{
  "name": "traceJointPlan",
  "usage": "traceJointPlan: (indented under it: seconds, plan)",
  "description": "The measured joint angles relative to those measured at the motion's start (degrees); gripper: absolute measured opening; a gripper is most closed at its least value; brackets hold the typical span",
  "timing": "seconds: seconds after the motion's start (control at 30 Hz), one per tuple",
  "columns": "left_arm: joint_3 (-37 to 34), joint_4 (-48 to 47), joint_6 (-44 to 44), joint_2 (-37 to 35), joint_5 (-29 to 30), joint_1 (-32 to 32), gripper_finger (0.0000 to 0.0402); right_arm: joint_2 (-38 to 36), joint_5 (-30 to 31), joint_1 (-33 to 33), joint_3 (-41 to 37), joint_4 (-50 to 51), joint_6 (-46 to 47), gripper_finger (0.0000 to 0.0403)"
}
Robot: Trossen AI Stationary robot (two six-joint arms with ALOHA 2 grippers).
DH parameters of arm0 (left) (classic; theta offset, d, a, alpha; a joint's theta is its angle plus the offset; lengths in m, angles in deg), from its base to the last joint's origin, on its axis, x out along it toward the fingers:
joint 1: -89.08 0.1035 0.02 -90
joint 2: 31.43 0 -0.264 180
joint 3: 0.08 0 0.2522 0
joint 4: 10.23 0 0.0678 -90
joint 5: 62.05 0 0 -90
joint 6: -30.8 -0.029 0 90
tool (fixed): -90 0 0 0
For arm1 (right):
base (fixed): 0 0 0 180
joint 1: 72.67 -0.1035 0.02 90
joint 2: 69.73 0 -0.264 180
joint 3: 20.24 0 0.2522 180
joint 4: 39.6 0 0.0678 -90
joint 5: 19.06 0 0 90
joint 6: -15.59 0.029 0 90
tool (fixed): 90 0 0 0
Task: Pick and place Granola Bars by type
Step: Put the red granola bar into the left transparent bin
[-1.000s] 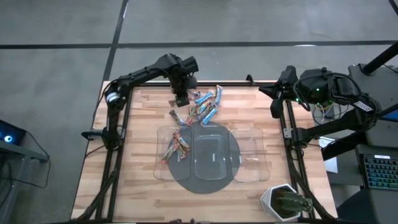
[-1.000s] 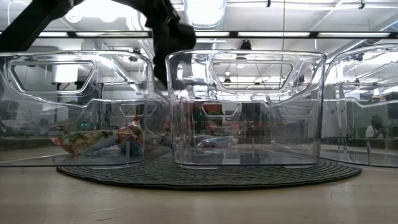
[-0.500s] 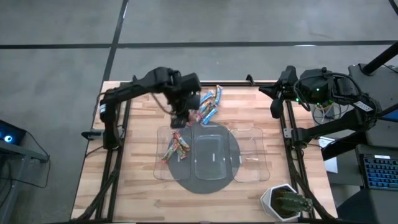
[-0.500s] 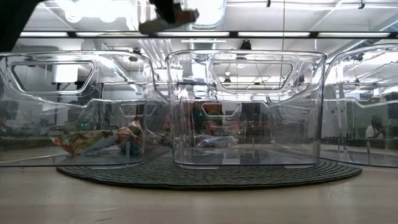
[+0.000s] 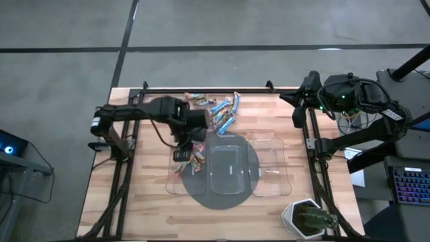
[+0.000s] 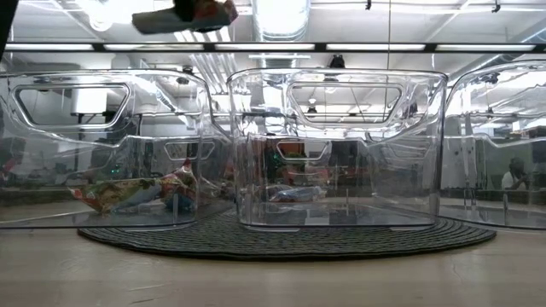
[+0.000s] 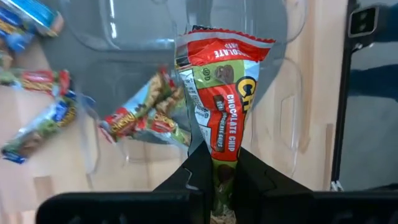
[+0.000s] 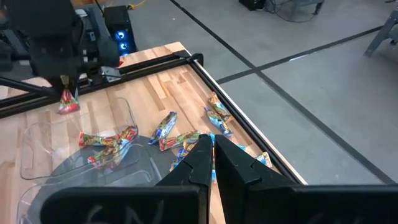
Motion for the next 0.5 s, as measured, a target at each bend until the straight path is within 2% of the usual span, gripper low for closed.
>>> traceJointPlan:
  seconds: [0.3, 0.5]
  plan:
    - [-14.64, 6.36, 2.29, -1.07, 0.65, -0.96, 0.0022, 0.00, -0.14, 0.02, 0.00, -0.04, 0.20, 0.0008]
    - [-19.47, 12.97, 2.62, -1.07, 0.74, -1.00, 0.0053, 0.00, -0.14, 0.02, 0.00, -0.04, 0.22, 0.0008]
